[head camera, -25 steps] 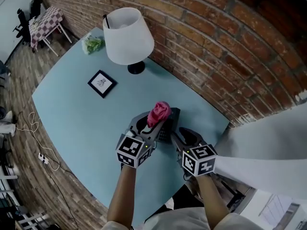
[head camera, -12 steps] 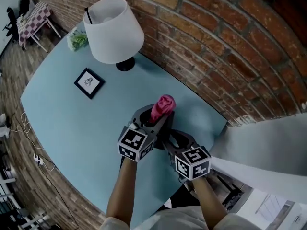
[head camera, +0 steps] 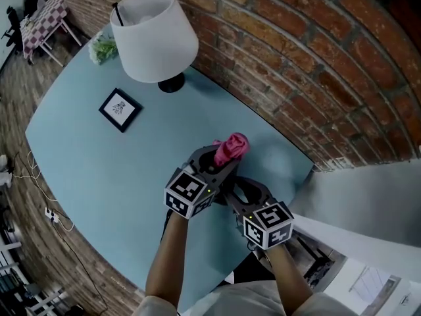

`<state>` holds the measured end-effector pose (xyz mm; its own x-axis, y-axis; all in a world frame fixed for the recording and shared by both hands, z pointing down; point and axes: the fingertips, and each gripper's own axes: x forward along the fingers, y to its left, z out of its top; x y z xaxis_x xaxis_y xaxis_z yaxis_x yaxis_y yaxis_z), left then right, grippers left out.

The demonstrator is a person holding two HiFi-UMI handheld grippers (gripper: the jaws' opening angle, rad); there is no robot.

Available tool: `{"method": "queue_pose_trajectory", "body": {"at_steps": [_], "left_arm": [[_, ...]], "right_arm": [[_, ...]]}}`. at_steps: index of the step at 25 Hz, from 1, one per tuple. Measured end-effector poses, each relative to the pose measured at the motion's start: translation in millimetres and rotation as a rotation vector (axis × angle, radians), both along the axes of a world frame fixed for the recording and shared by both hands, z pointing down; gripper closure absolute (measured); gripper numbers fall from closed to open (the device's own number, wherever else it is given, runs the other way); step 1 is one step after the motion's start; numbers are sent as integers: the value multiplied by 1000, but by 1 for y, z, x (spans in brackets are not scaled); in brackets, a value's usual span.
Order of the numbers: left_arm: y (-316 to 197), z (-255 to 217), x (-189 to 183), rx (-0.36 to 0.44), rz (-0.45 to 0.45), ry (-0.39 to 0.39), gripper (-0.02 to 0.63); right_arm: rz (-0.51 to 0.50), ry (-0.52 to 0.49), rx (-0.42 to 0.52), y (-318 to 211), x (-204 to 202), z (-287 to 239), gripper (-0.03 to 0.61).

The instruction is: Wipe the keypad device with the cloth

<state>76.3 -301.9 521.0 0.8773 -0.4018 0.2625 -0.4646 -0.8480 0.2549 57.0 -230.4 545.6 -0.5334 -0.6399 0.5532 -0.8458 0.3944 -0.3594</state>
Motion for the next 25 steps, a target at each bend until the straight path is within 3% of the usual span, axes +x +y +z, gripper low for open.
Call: {"method": "queue_pose_trajectory", "body": {"at_steps": [13, 25], "left_arm": [[-11, 22, -25, -176, -91, 163, 445], [-19, 55, -55, -259, -170, 143, 445]], "right_arm": [[-23, -4, 26, 0, -1, -1, 388], [-24, -18, 39, 0, 1, 0, 387]]}}
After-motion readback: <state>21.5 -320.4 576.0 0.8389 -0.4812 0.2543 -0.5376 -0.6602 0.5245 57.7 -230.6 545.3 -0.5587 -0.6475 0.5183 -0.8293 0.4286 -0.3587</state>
